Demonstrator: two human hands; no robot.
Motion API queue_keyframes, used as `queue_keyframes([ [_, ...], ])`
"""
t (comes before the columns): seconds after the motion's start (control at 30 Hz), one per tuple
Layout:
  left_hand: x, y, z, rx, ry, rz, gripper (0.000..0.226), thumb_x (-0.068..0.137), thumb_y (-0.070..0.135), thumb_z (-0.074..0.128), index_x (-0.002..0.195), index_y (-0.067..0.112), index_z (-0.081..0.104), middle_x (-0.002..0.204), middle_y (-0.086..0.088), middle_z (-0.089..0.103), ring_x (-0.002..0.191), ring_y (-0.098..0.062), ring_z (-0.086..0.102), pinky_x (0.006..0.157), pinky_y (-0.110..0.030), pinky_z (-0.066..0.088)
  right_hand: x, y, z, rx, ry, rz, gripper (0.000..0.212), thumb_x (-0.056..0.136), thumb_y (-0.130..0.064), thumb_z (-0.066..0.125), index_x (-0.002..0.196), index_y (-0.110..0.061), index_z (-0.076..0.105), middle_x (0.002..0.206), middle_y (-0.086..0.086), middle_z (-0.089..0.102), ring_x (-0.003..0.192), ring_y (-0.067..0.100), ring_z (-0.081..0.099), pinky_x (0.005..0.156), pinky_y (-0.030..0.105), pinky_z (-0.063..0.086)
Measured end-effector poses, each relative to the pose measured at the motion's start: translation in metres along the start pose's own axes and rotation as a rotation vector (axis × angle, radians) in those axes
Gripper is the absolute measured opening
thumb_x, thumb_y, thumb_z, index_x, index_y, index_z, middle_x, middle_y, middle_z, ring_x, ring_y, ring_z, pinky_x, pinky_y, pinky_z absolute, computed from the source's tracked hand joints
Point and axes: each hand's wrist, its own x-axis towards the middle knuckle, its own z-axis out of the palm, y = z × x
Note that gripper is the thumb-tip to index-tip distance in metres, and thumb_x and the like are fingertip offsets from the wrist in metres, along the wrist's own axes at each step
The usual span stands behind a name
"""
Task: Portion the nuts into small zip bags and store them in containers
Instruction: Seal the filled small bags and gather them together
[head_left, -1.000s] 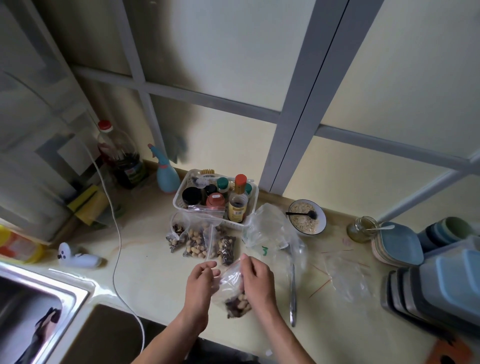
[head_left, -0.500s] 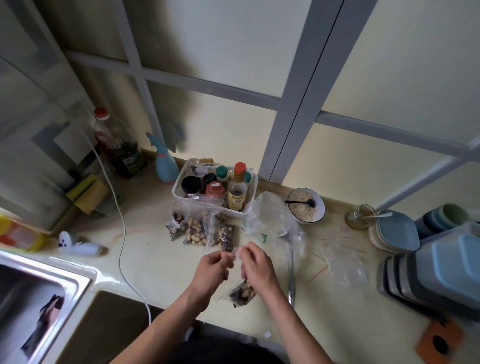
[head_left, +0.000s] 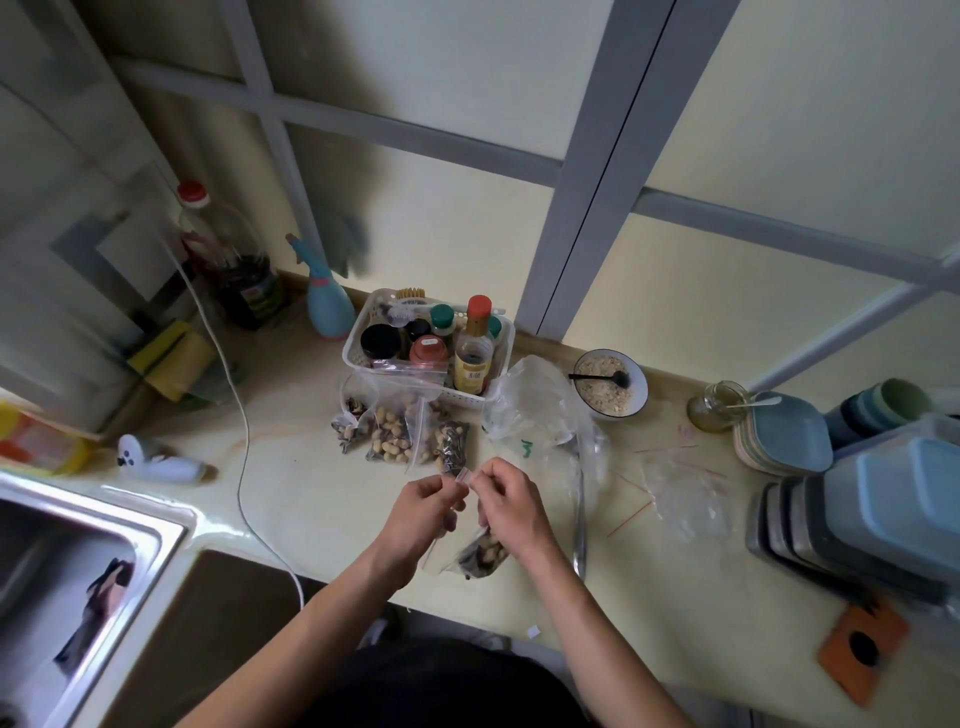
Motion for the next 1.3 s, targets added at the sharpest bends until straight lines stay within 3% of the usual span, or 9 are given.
queue_keyframes([
  [0.17,-0.003,0.000,0.002,0.015,0.002,0.023,0.030,0.094,0.011,0.057,0.065,0.013,0.054,0.061,0.001,0.050,0.055,-0.012,0.042,0.052,-0.022,0.033,0.000,0.002,0.003,0.032,-0.022,-0.002,0.020,0.092,-0.026,0.059,0.073,-0.021,0.061,0.051,-0.001,0.058,0.048,0.010,0.054,0.056,0.028,0.045],
  [0.3,-0.007,-0.002,0.004,0.037,-0.012,0.032,0.024,0.093,0.009,0.053,0.069,0.011,0.051,0.060,0.002,0.047,0.056,-0.012,0.040,0.053,-0.023,0.032,-0.003,0.002,0.004,0.025,-0.046,-0.011,0.020,0.094,-0.026,0.057,0.079,-0.013,0.061,0.052,-0.001,0.058,0.048,0.010,0.053,0.054,0.029,0.045],
  [0.6,-0.016,-0.007,0.004,0.074,-0.038,0.026,0.026,0.098,0.021,0.054,0.074,0.011,0.053,0.062,0.002,0.054,0.060,-0.012,0.049,0.057,-0.024,0.036,-0.012,0.003,0.000,-0.023,-0.099,-0.096,0.019,0.095,-0.027,0.054,0.078,-0.019,0.055,0.058,0.000,0.061,0.052,0.011,0.054,0.054,0.029,0.044],
  [0.73,-0.016,-0.009,0.008,0.148,-0.027,0.033,0.021,0.096,0.015,0.054,0.075,0.012,0.056,0.065,0.002,0.054,0.060,-0.012,0.050,0.057,-0.023,0.037,-0.015,0.013,0.000,-0.043,0.004,-0.081,0.019,0.095,-0.027,0.054,0.078,-0.020,0.054,0.062,0.005,0.063,0.054,0.016,0.055,0.057,0.038,0.048],
  [0.93,-0.017,-0.014,0.016,0.201,-0.046,0.019,0.019,0.095,0.015,0.057,0.077,0.013,0.061,0.068,0.002,0.058,0.059,-0.011,0.054,0.055,-0.022,0.038,-0.012,0.024,-0.014,-0.004,0.203,0.005,0.018,0.094,-0.018,0.055,0.076,-0.018,0.053,0.063,0.004,0.059,0.056,0.016,0.056,0.054,0.033,0.044],
  [1.3,-0.021,-0.014,0.017,0.172,-0.058,-0.023,0.018,0.079,0.033,0.058,0.075,0.015,0.060,0.070,0.003,0.060,0.061,-0.011,0.055,0.058,-0.023,0.037,-0.004,0.034,-0.026,0.000,0.298,0.080,0.018,0.093,-0.026,0.050,0.075,-0.021,0.054,0.061,0.004,0.063,0.054,0.017,0.055,0.056,0.042,0.049],
])
